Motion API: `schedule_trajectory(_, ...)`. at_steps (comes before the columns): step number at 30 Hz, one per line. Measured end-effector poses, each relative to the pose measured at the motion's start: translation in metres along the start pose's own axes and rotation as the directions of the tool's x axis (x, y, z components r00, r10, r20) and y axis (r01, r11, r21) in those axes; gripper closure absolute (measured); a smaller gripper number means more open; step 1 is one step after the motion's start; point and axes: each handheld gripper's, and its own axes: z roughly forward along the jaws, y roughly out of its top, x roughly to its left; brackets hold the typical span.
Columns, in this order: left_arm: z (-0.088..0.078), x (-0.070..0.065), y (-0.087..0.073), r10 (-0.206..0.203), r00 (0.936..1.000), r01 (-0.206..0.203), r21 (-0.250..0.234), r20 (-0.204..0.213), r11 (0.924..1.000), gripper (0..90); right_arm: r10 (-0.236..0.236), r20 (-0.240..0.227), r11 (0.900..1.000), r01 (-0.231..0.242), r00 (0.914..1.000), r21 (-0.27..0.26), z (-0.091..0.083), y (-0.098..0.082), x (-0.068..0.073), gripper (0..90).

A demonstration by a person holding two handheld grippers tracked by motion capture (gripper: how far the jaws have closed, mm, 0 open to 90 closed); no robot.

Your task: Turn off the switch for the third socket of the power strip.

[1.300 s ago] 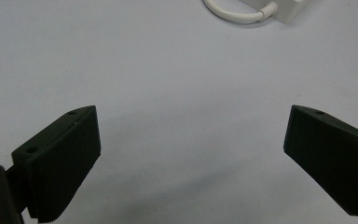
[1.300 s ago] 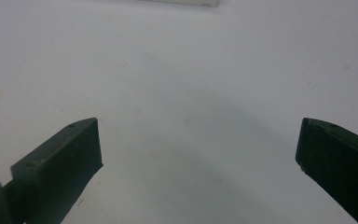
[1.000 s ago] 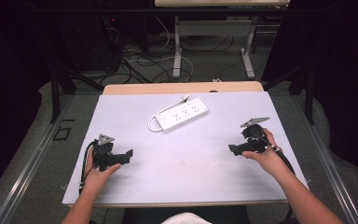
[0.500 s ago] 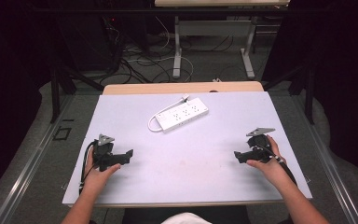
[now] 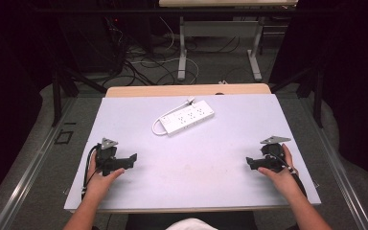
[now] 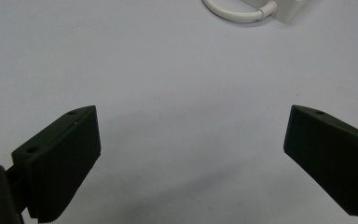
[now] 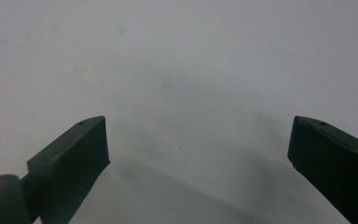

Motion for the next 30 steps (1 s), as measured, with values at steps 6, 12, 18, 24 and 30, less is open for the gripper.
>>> schedule_trajectory(6, 0.0003, 0.0002, -0.0001, -0.001, 1.0000, 0.001, 0.000, 0.001, 1.0000, 3.6, 0.008, 0.004, 1.000, -0.008, 1.0000, -0.012, 0.0006, -0.0025, -0.0021, 4.7)
schedule_trajectory(12, 0.0007, 0.0000, -0.0001, -0.001, 1.0000, 0.001, 0.001, 0.001, 1.0000, 3.6, 0.022, 0.016, 1.000, -0.022, 0.9996, -0.021, 0.0006, -0.0054, -0.0033, 4.7)
schedule_trajectory(18, 0.0015, -0.0001, -0.0001, 0.002, 1.0000, -0.002, -0.002, -0.001, 1.0000, 3.6, 0.031, 0.019, 0.999, -0.031, 0.9993, -0.026, 0.0004, -0.0074, -0.0054, 4.7)
schedule_trajectory(24, 0.0016, 0.0004, 0.0002, 0.007, 1.0000, -0.007, 0.001, -0.003, 1.0000, 3.6, 0.051, 0.017, 0.998, -0.051, 0.9986, -0.025, 0.0013, -0.0084, -0.0063, 4.7)
schedule_trajectory(30, 0.0012, 0.0005, 0.0001, 0.003, 1.0000, -0.003, 0.005, 0.000, 1.0000, 3.6, 0.069, 0.016, 0.997, -0.069, 0.9975, -0.029, 0.0009, -0.0081, -0.0060, 4.7)
